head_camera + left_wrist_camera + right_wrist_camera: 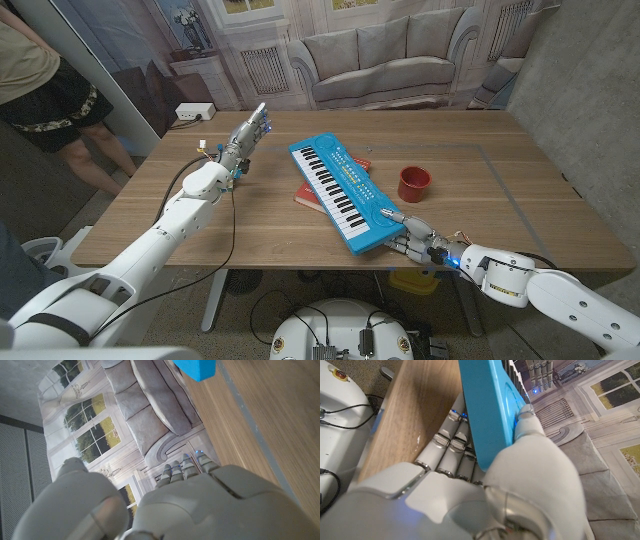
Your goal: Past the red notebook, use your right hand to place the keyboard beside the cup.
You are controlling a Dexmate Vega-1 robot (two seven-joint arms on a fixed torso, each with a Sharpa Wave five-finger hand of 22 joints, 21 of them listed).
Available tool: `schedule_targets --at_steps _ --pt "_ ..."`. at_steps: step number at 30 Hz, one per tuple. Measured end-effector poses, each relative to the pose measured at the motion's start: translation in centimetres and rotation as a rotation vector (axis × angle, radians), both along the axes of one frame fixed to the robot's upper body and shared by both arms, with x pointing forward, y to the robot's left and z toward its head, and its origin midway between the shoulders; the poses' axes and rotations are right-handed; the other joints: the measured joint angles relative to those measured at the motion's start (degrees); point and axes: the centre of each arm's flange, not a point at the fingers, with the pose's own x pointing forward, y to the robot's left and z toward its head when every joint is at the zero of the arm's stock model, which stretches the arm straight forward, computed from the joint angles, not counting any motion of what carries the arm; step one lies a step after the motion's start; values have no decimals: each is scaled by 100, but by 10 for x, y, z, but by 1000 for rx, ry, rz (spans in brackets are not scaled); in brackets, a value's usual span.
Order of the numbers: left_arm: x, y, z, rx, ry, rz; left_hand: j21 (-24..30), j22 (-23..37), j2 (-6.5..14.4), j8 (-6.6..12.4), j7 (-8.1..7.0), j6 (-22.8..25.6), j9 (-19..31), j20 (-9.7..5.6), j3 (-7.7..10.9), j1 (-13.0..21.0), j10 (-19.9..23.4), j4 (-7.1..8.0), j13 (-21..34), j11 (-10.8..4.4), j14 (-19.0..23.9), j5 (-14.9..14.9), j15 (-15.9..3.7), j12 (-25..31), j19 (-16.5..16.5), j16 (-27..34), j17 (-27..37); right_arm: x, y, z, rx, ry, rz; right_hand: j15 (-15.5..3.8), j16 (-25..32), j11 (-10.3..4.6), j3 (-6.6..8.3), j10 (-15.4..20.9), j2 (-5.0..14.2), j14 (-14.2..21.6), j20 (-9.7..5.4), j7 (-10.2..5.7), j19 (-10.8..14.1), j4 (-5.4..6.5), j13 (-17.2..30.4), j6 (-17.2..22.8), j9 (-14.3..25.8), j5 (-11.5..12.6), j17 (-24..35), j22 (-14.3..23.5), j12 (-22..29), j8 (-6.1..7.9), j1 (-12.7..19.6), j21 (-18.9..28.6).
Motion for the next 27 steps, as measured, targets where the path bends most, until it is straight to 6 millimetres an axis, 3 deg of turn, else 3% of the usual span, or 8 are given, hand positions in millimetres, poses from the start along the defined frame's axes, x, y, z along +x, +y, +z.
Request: schedule_targets --at_steps 1,27 --pt "1 1 0 -3 3 8 0 0 0 0 0 0 0 0 0 0 0 0 0 0 0 -28 0 0 0 0 0 -8 1 1 0 -3 4 0 0 -1 0 -1 0 0 0 0 0 0 0 0 0 0 8 0 0 -1 0 1" --pt "6 -4 7 5 3 0 0 0 -2 0 0 0 0 0 -41 1 0 -7 0 0 0 -32 0 0 0 0 0 -17 -3 14 -18 -25 -26 20 3 92 -1 92 23 21 20 21 -40 2 0 21 -26 -43 61 109 -1 8 -23 225"
